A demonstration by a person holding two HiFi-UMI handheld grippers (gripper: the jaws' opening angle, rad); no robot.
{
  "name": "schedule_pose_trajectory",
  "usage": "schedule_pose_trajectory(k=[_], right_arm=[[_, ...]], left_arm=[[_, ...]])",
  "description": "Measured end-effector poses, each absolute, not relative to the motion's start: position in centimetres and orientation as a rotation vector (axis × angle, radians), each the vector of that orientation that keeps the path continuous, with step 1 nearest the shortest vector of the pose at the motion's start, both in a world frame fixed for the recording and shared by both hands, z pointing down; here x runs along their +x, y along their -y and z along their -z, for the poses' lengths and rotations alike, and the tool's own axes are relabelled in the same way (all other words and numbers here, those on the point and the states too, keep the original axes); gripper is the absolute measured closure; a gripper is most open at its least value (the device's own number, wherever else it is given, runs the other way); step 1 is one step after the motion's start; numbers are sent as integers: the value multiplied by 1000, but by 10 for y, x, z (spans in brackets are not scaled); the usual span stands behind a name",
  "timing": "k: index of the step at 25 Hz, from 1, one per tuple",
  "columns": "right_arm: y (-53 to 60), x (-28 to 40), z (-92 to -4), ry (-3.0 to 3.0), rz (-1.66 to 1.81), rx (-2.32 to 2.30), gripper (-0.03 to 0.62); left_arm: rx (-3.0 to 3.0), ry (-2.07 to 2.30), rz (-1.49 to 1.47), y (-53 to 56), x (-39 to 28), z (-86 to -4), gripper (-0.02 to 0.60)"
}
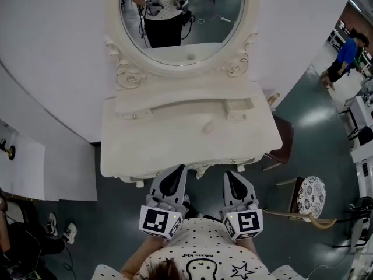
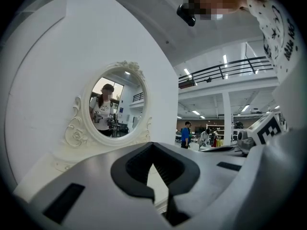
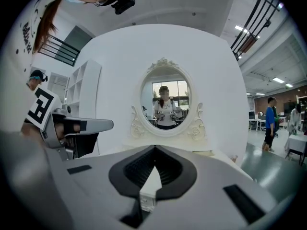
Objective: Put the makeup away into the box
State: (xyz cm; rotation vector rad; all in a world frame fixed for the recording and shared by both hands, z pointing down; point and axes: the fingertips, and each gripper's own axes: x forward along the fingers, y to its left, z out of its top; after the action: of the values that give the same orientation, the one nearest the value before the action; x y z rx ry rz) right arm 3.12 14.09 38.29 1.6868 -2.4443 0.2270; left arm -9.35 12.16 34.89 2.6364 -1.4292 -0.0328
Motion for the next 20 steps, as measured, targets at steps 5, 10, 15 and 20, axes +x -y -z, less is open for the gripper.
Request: schedule_pose_trajectory(k=[5, 10, 15, 20], right_arm=[[-116, 16, -383, 2446, -223, 1694, 587], [-102, 5, -393, 2434, -248, 1693, 588], [-89, 5, -397, 2420, -264, 1690, 588], [-67, 12, -404, 2430, -279, 1647, 588]], left_arm=[[2621, 1437, 40, -97, -113, -352, 586], [2594, 1443, 16, -82, -127, -365, 586], [2579, 1439, 0, -70, -128, -371, 586], [2560, 1446, -8, -50, -118, -378, 586]])
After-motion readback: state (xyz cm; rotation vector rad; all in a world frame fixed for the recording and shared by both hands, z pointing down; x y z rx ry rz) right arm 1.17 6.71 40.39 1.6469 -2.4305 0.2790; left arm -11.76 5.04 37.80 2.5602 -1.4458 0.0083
